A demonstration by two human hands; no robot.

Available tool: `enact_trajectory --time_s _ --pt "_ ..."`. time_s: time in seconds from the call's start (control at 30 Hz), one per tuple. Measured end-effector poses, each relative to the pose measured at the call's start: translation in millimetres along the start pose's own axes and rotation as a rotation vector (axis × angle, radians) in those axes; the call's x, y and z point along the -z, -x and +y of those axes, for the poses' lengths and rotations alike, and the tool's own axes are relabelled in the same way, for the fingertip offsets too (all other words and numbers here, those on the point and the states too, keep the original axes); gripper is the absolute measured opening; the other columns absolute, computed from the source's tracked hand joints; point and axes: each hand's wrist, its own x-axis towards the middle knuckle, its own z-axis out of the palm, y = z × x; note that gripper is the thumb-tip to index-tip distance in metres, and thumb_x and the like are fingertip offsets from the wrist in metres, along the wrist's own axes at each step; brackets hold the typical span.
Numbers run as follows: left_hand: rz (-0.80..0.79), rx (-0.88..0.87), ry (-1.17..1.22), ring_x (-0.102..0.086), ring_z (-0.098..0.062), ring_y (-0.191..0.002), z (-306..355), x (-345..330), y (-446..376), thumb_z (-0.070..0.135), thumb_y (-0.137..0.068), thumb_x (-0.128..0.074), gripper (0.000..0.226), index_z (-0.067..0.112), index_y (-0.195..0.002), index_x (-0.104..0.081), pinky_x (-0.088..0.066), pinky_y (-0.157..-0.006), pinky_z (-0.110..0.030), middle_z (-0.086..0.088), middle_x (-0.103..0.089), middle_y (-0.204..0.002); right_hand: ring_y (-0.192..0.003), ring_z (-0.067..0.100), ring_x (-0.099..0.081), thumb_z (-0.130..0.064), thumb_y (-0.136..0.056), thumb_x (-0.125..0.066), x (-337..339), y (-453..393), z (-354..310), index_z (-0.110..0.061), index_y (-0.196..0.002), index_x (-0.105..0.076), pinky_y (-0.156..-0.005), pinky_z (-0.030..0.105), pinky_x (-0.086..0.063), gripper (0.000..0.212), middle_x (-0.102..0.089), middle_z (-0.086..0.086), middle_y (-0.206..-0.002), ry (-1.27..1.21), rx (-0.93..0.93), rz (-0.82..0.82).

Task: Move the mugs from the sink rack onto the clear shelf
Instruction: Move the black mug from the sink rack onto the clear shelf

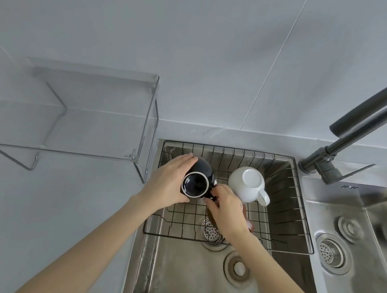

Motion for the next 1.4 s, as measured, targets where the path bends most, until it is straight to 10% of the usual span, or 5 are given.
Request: enact_trajectory --time_s 0.37,0.5,0.67,1.13,1.4 --pt "0.475 0.095 0.459 -0.051 -0.006 -0.106 41 110 14 0.029 -0.044 -0.087 0.090 0.023 -0.123 -0.044 -0.034 -0.087 -0.002 0.010 -0.057 -0.116 -0.082 0.013 -0.063 -0.018 -0.080 -0.067 110 -6 -101 -0.019 -0.089 -0.065 -0.070 0.015 -0.046 0.010 -0.072 0.003 -0.086 -0.310 0.239 0.256" --pt "0.605 0.102 0.534 -0.055 -0.012 -0.111 21 155 22 0.032 -0.041 -0.087 0.083 0.023 -0.116 -0.051 -0.041 -0.097 -0.024 0.005 -0.060 -0.117 -0.080 0.014 -0.065 -0.017 -0.078 -0.068 112 -25 -157 -0.017 -0.081 -0.066 -0.074 0.018 -0.050 0.004 -0.070 -0.004 -0.076 -0.403 0.281 0.234" --pt "0.631 0.171 0.561 -0.056 -0.011 -0.111 -32 201 35 0.046 -0.034 -0.081 0.087 0.025 -0.114 -0.054 -0.044 -0.099 -0.031 0.006 -0.063 -0.115 -0.083 0.027 -0.067 -0.016 -0.076 -0.069 77 -57 -218 -0.015 -0.078 -0.068 -0.085 0.043 -0.054 0.002 -0.072 0.008 -0.079 -0.437 0.314 0.174" --pt "0.554 0.266 0.566 -0.054 0.023 -0.081 -182 253 47 0.034 -0.037 -0.082 0.056 0.054 -0.081 -0.052 -0.040 -0.070 0.002 0.044 -0.061 -0.076 -0.083 0.029 -0.068 -0.018 -0.074 -0.069 -48 -150 -301 -0.011 -0.078 -0.068 -0.084 0.051 -0.054 0.008 -0.074 0.013 -0.082 -0.533 0.226 0.019" --pt "0.580 0.298 0.552 -0.058 0.010 -0.085 -228 246 40 0.044 -0.038 -0.077 0.048 0.058 -0.079 -0.056 -0.043 -0.075 -0.002 0.039 -0.063 -0.080 -0.075 0.020 -0.067 -0.014 -0.077 -0.067 -82 -185 -312 -0.008 -0.082 -0.068 -0.085 0.042 -0.055 0.007 -0.070 0.004 -0.073 -0.519 0.216 -0.065"
